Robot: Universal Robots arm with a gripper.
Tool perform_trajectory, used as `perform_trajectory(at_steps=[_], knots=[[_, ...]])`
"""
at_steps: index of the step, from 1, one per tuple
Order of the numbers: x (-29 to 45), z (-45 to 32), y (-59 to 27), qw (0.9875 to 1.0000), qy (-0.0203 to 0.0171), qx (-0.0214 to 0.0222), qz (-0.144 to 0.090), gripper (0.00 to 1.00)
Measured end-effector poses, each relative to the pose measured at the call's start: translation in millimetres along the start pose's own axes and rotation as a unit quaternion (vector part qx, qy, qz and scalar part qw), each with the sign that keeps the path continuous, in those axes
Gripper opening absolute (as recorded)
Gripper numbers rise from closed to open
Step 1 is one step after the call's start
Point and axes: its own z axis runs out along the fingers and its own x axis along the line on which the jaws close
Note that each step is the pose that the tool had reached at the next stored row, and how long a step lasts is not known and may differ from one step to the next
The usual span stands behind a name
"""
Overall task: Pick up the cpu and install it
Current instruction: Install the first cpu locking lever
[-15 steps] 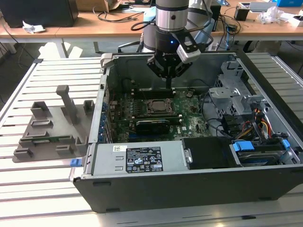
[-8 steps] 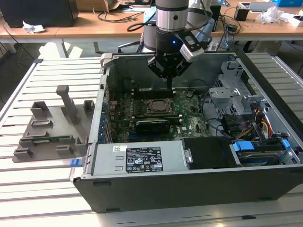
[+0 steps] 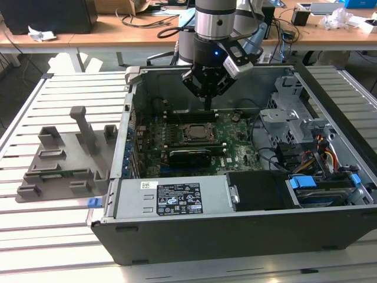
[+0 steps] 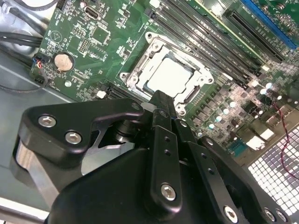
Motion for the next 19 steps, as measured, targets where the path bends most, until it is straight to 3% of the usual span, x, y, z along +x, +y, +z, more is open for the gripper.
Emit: perform_trajectory(at_steps=[11,19], knots=[[0.2,-9.9,-0.5,1.0000,0.0000,0.0011,0.000,0.11],[0.4,-21.4,-1.1,1.0000,0.0000,0.0011,0.000,0.11]])
